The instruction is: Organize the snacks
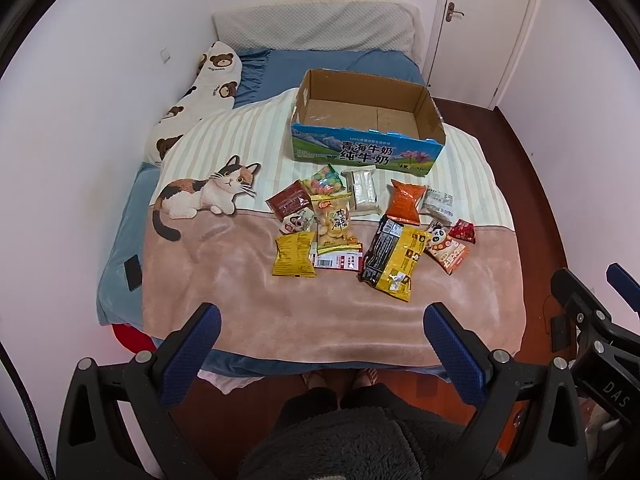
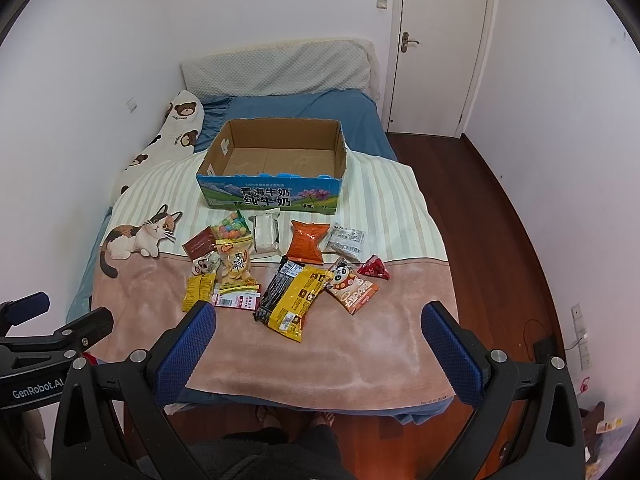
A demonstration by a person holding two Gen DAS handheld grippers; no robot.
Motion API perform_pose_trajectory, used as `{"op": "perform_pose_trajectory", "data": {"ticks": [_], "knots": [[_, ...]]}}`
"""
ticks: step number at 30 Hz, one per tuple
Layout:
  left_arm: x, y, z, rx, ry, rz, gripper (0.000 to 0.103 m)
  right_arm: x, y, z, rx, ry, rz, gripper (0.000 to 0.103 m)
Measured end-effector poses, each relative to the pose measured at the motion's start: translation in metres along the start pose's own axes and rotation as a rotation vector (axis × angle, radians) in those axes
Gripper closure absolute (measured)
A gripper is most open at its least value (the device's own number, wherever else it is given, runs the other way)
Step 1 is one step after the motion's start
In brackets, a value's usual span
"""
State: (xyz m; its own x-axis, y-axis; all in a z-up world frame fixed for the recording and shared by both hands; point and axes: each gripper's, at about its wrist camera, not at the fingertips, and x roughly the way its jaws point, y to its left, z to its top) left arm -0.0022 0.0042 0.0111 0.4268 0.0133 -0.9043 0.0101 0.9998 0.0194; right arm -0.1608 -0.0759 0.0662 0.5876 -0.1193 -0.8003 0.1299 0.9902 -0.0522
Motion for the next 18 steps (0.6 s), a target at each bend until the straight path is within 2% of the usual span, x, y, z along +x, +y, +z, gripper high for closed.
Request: {"op": "perform_pose_trajectory", "data": {"ticks": [18], "knots": [[0.006,0.003,0.001,-0.002,0.009,-0.001,0.0,0.014,0.002,0.0,0.006,0.03,-0.002,0.0]]}}
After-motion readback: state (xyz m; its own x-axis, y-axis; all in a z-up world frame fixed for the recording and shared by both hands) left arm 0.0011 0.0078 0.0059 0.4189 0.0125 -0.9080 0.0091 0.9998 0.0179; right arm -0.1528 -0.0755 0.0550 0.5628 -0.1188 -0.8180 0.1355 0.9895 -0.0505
